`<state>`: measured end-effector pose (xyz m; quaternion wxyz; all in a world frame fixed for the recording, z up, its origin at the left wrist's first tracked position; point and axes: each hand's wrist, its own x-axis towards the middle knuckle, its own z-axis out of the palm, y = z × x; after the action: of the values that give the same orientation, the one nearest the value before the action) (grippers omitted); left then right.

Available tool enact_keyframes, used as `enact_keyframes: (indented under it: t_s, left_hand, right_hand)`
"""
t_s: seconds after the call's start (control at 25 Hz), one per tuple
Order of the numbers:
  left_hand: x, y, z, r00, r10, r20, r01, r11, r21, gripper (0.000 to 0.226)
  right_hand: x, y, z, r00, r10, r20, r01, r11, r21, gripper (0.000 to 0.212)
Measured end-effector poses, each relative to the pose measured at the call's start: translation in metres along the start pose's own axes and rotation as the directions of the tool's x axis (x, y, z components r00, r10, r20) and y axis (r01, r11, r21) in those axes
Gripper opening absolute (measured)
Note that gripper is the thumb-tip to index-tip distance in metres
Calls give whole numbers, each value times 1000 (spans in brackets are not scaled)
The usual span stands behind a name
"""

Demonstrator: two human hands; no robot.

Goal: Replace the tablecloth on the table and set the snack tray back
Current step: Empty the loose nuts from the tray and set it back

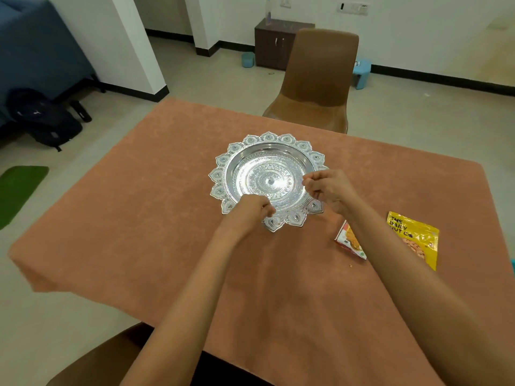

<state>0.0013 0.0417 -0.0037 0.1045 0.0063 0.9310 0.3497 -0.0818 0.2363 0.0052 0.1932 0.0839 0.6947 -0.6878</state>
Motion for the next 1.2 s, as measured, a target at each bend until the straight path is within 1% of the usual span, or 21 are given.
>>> enact_keyframes:
  t_s: [0.12,0.24,0.36,0.48,0.6,0.64,0.72,0.8,0.84,0.92,0.96,1.0,1.04,1.12,1.2]
  left_hand:
    - [-3,12,9,999,-4,52,-6,981,195,16]
    - [-6,20,11,996,50,77,-75,928,365,11]
    - [-5,27,14,987,108,119,-154,839,521,11]
    - [-1,28,22,975,136,174,-215,770,600,9]
    - [0,24,27,945,251,209,-323,628,707,7]
    - [0,22,28,937,278,211,-342,608,717,6]
    - [-3,15,32,940,296,172,-327,622,711,5]
    - [-6,6,36,940,325,102,-301,651,697,7]
    - [-8,4,37,934,347,80,-300,648,700,8]
    - [-10,1,35,932,352,86,-312,660,683,14]
    - [-10,1,33,941,328,79,-295,683,668,14]
    - [-9,0,32,949,313,32,-257,710,656,12]
    - [-10,-1,31,962,272,-8,-212,769,603,14]
    - [-8,-6,23,968,235,-89,-159,847,507,18]
    - [-6,-14,15,977,186,-103,-133,913,386,19]
  right_hand:
    - [-13,7,-1,1000,4,0,-4,989,147,15]
    - [-22,13,-5,1000,10,12,-13,972,236,13]
    - [-28,18,-11,999,40,21,-45,952,303,11]
    - [-35,24,-16,998,57,17,-59,936,347,11]
    - [-41,26,-23,998,55,1,-51,924,379,13]
    - [-43,26,-25,999,52,-6,-46,923,383,12]
    - [-45,25,-26,999,48,-14,-39,921,386,11]
    - [-47,24,-24,999,49,-12,-41,919,392,12]
    - [-48,24,-23,999,50,-9,-42,918,394,12]
    - [-49,25,-23,999,50,-9,-43,916,399,12]
    - [-51,26,-23,999,51,-11,-42,915,401,11]
    - [-52,27,-24,999,53,-12,-44,914,402,10]
    - [-53,27,-23,998,55,-10,-46,914,403,10]
    - [-55,27,-20,998,55,10,-55,915,400,10]
    - [-57,26,-17,998,53,33,-61,922,382,10]
